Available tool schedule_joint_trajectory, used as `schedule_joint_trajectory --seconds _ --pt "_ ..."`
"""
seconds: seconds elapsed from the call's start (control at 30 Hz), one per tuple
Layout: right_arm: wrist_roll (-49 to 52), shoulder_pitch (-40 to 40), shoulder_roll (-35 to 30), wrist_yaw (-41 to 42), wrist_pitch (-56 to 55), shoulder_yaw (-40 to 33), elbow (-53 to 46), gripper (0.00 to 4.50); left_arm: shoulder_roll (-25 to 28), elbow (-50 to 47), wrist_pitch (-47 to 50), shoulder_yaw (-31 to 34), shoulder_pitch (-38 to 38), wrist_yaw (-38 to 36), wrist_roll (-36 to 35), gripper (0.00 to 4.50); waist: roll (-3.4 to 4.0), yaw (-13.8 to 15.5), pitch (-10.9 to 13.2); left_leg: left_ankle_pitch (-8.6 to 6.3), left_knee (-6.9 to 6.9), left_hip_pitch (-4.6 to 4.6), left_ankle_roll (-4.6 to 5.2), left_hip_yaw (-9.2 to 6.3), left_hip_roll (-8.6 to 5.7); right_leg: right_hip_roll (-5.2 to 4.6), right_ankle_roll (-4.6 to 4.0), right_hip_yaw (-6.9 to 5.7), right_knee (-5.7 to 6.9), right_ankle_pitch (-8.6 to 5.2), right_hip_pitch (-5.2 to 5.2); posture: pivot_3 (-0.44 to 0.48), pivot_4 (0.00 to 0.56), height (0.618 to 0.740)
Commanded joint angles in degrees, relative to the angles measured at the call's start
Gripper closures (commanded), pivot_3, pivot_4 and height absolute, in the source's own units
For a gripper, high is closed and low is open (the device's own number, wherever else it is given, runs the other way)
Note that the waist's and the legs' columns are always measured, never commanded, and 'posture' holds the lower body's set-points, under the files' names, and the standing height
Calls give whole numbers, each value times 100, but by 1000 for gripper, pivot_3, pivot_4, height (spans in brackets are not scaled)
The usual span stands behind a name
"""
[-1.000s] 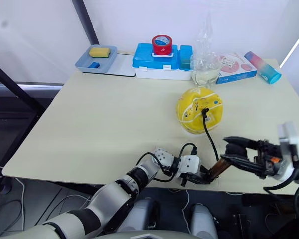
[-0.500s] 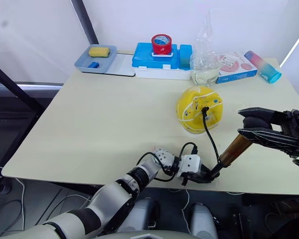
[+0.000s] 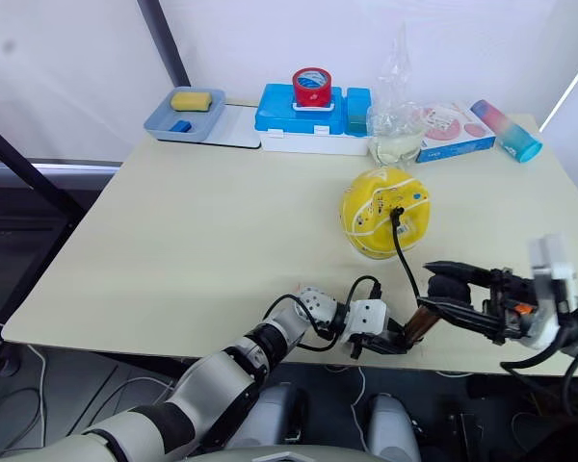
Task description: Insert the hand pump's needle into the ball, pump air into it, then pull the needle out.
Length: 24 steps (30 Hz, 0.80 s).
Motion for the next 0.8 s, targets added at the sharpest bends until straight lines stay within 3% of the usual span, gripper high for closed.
schedule_joint_trajectory --seconds 0.03,0.2,0.53,0.8 --pt "-841 200 136 154 -588 539 422 2459 73 188 92 -213 104 -42 342 3404 1 2 0 0 0 0 0 0 0 0 0 0 0 0 0 0 150 739" --pt "-950 114 209 173 -949 590 638 2459 87 149 172 -274 70 1 430 3404 -3 -3 -3 0 0 4 0 -1 1 4 0 0 0 0 1 0 150 739" --pt "701 -279 -793 96 143 -964 -41 2459 91 208 94 -234 140 -89 397 3404 16 10 9 0 0 -5 0 2 -2 -8 -1 0 -3 1 -2 0 150 739" --pt "1937 -640 -1610 -21 1326 -2142 79 2459 119 230 81 -221 115 -97 396 3404 19 4 11 -1 -2 -4 -2 -1 -1 -17 -1 -1 -4 0 -2 0 150 739"
